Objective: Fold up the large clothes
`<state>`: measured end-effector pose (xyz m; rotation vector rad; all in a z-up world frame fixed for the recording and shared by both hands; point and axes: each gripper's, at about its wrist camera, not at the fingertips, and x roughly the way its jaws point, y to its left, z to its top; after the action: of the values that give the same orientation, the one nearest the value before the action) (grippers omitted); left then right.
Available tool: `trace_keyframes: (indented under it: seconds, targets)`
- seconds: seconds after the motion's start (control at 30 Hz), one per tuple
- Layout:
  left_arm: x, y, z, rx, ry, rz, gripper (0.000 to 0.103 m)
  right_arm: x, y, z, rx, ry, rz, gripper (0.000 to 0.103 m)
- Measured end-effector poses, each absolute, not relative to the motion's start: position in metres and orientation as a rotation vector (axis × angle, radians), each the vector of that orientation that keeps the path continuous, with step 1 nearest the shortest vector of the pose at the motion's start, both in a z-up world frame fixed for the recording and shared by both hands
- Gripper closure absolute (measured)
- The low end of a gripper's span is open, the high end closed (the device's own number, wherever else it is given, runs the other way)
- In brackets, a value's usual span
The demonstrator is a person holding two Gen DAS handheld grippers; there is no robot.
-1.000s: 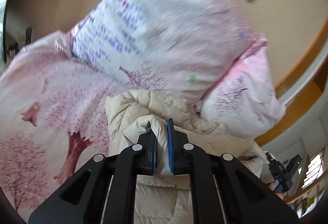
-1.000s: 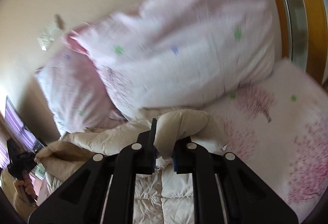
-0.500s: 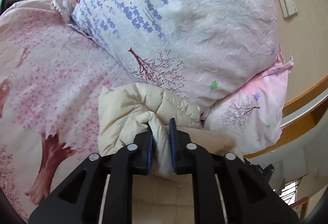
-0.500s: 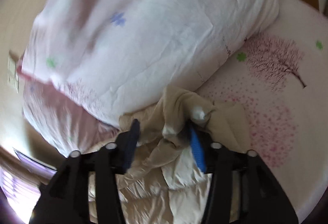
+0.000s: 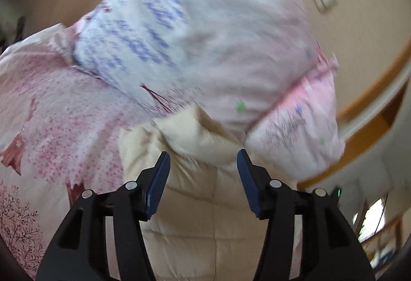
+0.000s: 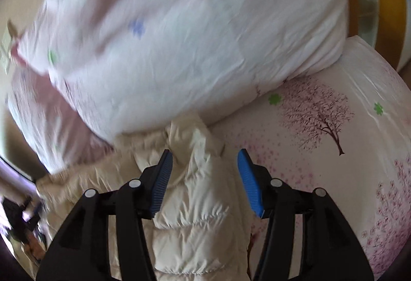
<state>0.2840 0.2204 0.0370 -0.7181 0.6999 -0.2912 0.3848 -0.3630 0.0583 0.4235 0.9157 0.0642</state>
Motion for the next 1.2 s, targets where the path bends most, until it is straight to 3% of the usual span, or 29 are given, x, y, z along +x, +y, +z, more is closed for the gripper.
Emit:
trace_keyframes:
  seconds: [0.03,0.1,0.13,0.33,0.43,0.53,0.63,0.7,0.8,1.2]
  targets:
    - [0.285,0.212,0.038,-0.686,0.715,-0.301,0.044,0.388,-0.358,0.055,0.414,0.932,0.060,0.051]
    - [0.288,0.197,0.036,-0.638,0.750,-0.313,0.040,0.391,-0.352,0.048,0.401,0.952,0.058,0.092]
    - [0.292,0.188,0.034,-0.615,0.774,-0.306,0.040,0.393,-0.350,0.044,0.390,0.957,0.039,0.096]
    - [0.314,0.168,0.015,-0.574,0.872,-0.201,0.039,0.398,-0.356,0.025,0.450,0.996,-0.086,0.096]
    - [0.322,0.168,0.005,-0.603,0.891,-0.148,0.039,0.402,-0.350,0.018,0.399,1.051,-0.136,0.090]
    - [0.322,0.168,0.003,-0.623,0.901,-0.130,0.039,0.390,-0.346,0.032,0.362,0.985,-0.169,0.078]
    - [0.315,0.165,0.013,-0.611,0.866,-0.168,0.030,0.369,-0.338,0.057,0.370,0.862,-0.067,0.074]
    - [0.312,0.163,0.020,-0.611,0.833,-0.200,0.030,0.367,-0.327,0.064,0.378,0.854,0.048,0.073]
    - [0.319,0.156,0.025,-0.616,0.815,-0.226,0.025,0.378,-0.313,0.059,0.370,0.919,0.135,0.074]
    - [0.379,0.152,-0.002,-0.590,0.888,-0.017,0.026,0.443,-0.321,0.003,0.393,1.128,-0.082,0.070]
